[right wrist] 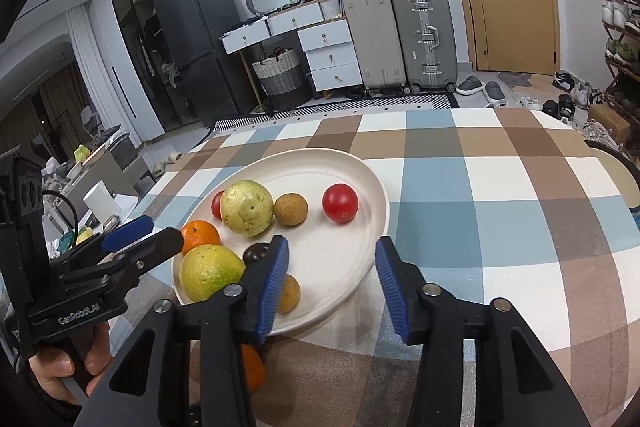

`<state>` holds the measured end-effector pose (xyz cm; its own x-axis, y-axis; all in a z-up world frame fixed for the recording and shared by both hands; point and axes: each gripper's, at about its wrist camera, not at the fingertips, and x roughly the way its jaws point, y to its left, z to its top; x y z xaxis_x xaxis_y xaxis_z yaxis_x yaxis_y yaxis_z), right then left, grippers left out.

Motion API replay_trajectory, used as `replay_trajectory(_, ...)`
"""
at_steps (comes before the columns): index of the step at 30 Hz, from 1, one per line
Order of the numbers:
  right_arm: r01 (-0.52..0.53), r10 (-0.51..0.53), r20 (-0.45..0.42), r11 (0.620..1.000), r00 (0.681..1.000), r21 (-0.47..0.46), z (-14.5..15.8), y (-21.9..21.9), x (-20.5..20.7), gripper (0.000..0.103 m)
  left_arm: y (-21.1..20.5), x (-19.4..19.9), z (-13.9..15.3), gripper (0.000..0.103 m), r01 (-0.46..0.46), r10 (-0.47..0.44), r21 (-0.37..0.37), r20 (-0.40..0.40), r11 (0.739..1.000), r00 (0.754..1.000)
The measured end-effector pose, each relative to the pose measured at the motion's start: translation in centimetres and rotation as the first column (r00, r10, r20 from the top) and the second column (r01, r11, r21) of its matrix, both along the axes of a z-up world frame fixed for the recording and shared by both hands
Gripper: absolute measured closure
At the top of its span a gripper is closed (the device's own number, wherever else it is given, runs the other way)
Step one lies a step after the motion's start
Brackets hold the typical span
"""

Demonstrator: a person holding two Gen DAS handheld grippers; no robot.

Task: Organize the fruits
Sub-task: 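Lower and open the left tool to release the orange while the right tool releases the plum, then withdraw both open tools toward the last orange and plum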

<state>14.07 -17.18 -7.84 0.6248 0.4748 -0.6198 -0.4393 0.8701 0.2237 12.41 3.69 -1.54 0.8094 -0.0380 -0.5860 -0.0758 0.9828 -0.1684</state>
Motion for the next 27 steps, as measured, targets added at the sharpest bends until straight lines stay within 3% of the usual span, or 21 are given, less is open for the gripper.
replay_trajectory(3,-0.010,0.010,0.001,1.000,1.000,-0.025,0.0,0.2,-0.2,0.042,0.1,-0.5,-0.1,0.019,0.010,-0.010,-0.018,-0.015,1.000,1.000)
replay_trajectory(5,-0.005,0.005,0.008,0.999,1.000,-0.034,0.0,0.2,-0.5,0.022,0.2,-0.8,-0.3,0.018,0.007,-0.008,-0.036,-0.028,0.999,1.000)
replay_trajectory(7,0.011,-0.010,0.030,0.999,1.000,-0.043,0.2,0.1,-1.0,0.012,0.3,-1.2,-0.2,0.018,0.004,-0.006,-0.056,-0.035,0.998,0.999)
replay_trajectory(10,0.009,-0.007,0.041,0.999,0.999,-0.049,0.5,0.1,-1.4,0.003,0.4,-2.0,0.3,0.011,-0.012,0.011,-0.070,-0.022,0.997,1.000)
replay_trajectory(12,0.000,0.002,0.044,0.999,0.999,-0.047,0.8,0.2,-1.6,0.002,0.4,-2.7,0.8,0.001,-0.025,0.026,-0.067,0.002,0.997,1.000)
replay_trajectory(18,-0.040,0.041,0.013,0.998,0.999,-0.040,1.2,-0.2,-2.5,0.000,-0.2,-4.4,1.3,0.001,-0.036,0.036,-0.040,0.003,0.999,0.999)
replay_trajectory(27,-0.063,0.062,-0.017,0.995,0.998,-0.081,0.6,-1.3,-4.2,0.000,-1.9,-6.4,0.8,0.001,0.021,-0.022,-0.031,-0.026,0.999,0.999)
